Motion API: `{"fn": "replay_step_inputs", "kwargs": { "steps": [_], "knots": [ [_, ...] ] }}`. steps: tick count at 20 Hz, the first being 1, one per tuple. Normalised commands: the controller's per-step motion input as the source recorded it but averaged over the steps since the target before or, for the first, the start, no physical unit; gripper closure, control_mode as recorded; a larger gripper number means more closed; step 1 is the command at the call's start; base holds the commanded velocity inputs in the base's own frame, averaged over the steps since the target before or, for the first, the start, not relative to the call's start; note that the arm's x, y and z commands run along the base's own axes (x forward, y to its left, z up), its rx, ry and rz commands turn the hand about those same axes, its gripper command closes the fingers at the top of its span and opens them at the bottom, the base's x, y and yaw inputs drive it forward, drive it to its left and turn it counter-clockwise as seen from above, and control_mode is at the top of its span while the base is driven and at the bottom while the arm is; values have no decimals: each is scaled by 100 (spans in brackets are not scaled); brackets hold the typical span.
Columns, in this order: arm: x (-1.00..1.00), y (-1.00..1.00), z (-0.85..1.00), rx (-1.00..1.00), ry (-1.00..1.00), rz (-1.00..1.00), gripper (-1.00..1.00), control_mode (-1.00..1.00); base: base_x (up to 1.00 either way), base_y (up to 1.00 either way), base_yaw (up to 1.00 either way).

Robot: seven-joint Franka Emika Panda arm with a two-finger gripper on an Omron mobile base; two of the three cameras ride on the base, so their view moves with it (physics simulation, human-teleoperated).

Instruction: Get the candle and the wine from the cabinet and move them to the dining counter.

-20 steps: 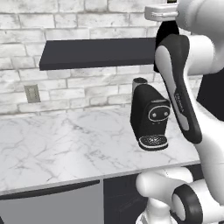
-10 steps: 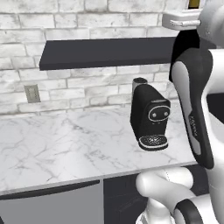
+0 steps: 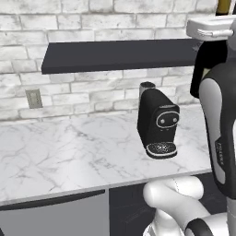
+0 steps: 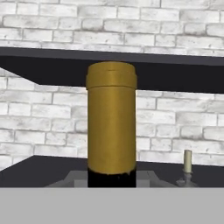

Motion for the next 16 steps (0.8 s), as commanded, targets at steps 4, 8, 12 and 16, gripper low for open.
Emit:
{"fn": "replay_step_inputs", "kwargs": {
  "steps": [4,8,12,16],
  "knots": [
    [-5,-15,0,0,0,0,100,-100,0,0,0],
    [0,-4,0,0,0,0,100,100,0,-2,0],
    [0,0,0,0,0,0,100,100,-27,0,-8],
    [0,0,0,0,0,0,100,100,-82,-1,-44]
  ]
}}
